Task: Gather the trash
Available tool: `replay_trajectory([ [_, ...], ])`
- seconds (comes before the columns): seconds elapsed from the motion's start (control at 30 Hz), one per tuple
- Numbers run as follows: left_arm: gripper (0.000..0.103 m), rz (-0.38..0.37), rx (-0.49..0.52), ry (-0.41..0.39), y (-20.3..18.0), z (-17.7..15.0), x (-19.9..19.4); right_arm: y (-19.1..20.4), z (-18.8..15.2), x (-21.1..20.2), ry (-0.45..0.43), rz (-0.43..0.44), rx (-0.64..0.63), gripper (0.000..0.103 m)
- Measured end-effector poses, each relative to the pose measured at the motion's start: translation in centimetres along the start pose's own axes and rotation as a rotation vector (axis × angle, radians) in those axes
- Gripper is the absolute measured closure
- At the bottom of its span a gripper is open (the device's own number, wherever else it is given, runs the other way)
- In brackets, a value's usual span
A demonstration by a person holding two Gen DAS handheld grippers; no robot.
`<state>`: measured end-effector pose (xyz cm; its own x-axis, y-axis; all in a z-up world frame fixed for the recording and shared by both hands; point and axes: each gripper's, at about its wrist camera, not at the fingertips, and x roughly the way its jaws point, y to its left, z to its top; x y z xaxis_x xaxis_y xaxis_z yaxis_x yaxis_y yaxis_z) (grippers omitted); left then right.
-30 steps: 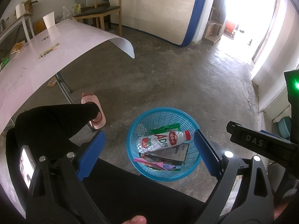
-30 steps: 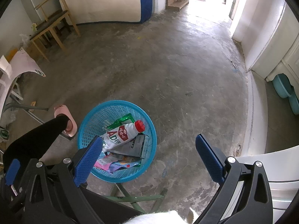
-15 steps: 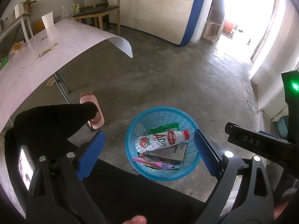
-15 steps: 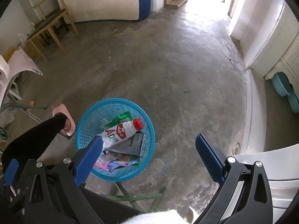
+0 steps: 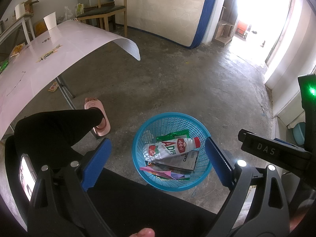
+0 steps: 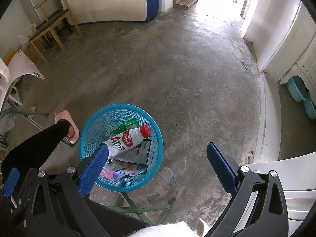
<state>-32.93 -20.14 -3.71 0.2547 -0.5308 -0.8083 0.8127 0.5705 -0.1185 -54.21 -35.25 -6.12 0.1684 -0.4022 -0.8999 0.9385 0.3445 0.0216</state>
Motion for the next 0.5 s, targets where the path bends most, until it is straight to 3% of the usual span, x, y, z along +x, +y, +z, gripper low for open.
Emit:
replay_trajectory([
  [0.5,0.012,0.001,-0.002,0.012,0.01,0.08,0.70,-0.02,-0.06,0.00,0.002,0.000,0.002,0.006],
])
